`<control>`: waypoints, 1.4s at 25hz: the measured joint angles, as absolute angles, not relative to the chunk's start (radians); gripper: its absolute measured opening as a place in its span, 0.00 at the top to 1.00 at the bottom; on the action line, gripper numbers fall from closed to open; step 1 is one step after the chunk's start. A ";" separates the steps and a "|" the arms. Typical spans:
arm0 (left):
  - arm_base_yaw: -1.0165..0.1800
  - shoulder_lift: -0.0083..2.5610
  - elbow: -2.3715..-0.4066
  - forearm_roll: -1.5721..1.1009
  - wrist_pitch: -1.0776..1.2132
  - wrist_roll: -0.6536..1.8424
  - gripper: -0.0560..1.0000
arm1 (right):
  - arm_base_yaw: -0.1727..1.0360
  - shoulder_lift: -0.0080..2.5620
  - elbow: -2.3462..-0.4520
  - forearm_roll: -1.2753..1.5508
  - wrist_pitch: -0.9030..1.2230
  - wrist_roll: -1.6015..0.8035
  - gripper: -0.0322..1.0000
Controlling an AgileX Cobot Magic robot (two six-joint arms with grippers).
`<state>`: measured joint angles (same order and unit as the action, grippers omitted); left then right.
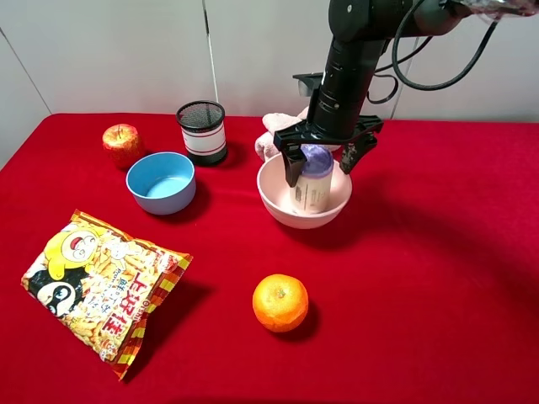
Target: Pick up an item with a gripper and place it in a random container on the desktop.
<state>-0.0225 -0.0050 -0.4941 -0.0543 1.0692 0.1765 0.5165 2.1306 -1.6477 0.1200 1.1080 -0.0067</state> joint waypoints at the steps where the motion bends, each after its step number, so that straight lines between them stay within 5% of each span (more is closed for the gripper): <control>1: -0.022 -0.005 -0.494 -0.054 1.069 0.176 0.00 | 0.516 2.131 -1.648 0.120 1.108 -0.007 0.30; 35: -0.022 -0.005 -0.494 -0.054 1.069 0.178 0.00 | 0.516 1.786 -1.650 0.110 1.216 -0.007 0.30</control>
